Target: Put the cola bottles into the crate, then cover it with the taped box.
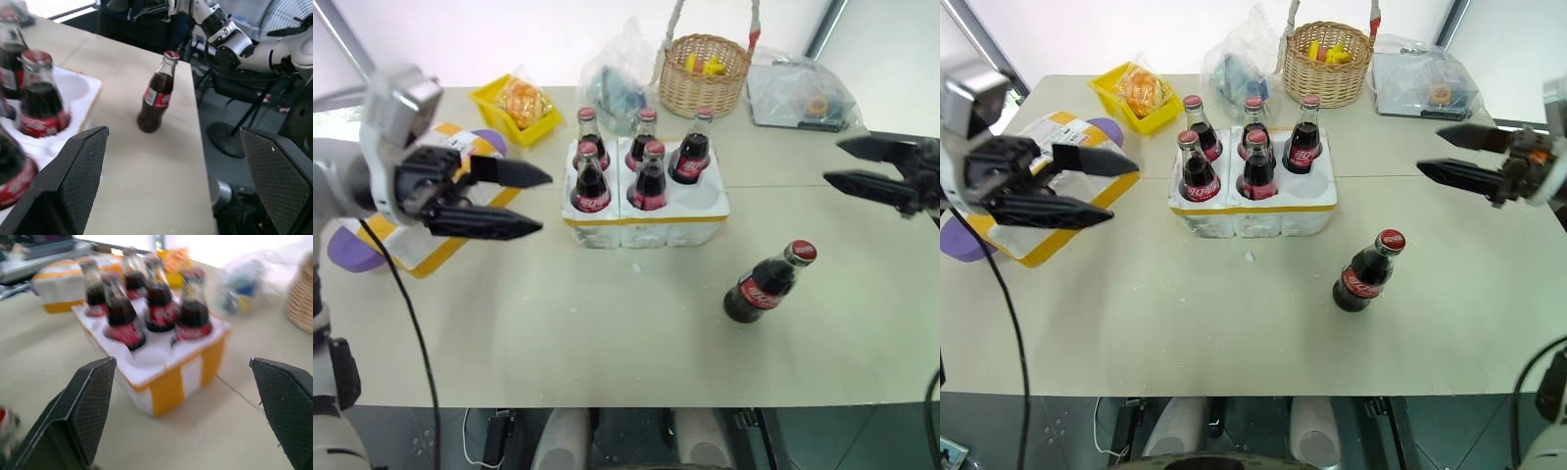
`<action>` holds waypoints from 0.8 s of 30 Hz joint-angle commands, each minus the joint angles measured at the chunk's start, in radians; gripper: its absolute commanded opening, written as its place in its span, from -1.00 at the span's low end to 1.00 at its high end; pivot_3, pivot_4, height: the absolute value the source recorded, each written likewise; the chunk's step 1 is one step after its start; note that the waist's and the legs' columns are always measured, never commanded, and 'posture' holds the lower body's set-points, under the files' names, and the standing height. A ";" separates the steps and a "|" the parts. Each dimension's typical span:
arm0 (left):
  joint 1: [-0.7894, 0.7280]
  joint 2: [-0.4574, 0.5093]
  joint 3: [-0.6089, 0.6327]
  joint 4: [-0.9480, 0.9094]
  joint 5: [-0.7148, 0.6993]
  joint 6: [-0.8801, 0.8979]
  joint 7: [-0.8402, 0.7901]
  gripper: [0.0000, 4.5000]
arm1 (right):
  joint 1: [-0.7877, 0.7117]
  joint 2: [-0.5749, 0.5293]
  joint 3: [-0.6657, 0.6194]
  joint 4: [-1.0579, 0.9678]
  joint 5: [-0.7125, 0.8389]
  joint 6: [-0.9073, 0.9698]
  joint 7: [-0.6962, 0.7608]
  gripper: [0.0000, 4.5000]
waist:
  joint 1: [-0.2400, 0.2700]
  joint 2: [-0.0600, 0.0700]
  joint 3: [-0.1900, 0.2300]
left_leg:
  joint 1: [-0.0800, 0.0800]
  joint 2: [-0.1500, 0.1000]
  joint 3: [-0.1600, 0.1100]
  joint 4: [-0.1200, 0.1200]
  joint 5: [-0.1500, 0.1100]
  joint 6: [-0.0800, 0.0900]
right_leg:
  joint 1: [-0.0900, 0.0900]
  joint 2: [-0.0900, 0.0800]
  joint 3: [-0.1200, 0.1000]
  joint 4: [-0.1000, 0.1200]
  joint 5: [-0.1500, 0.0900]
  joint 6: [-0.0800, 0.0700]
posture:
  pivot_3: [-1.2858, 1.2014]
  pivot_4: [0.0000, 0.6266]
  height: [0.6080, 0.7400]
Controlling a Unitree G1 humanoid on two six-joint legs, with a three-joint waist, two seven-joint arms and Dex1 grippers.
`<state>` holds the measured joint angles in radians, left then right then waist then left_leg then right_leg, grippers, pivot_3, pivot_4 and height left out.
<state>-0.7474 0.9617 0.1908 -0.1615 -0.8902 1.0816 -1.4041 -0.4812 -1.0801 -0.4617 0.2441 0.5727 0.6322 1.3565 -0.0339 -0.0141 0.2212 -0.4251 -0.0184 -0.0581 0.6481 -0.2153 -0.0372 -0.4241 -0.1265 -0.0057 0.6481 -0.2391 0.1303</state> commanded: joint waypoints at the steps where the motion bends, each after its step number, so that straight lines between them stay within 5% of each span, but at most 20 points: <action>1: 0.006 -0.027 -0.019 -0.026 -0.010 -0.035 0.029 0.97 | 0.175 -0.016 -0.164 -0.134 0.018 -0.005 -0.009 1.00 | 0.002 0.000 0.000 | 0.000 0.000 0.000 0.000 0.000 0.000 | 0.000 0.000 0.000 0.000 0.000 0.000 | 0.03 -0.52 0.96; 9: 0.002 -0.078 -0.089 0.009 0.020 -0.097 0.030 0.97 | 0.644 0.152 -0.391 -0.554 0.111 0.055 -0.059 1.00 | 0.003 0.000 -0.001 | 0.002 0.001 0.000 0.000 0.000 0.000 | 0.001 0.001 0.001 0.000 0.000 0.000 | 0.03 -0.52 0.96; 24: -0.047 -0.088 -0.180 0.040 0.081 -0.174 -0.007 0.97 | 0.695 0.334 -0.216 -0.780 0.271 0.075 -0.332 1.00 | 0.023 -0.001 -0.002 | 0.004 0.001 0.000 0.000 0.000 0.000 | 0.006 0.001 0.001 -0.003 -0.002 -0.004 | 0.03 -0.52 0.96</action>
<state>-0.7713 0.8659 0.0030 -0.1185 -0.8103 0.9127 -1.4110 0.2207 -0.7564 -0.6751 -0.5001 0.8107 0.7195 1.0449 -0.0108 -0.0154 0.2196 -0.4212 -0.0178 -0.0582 0.6480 -0.2156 -0.0367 -0.4185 -0.1258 -0.0046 0.6447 -0.2410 0.1266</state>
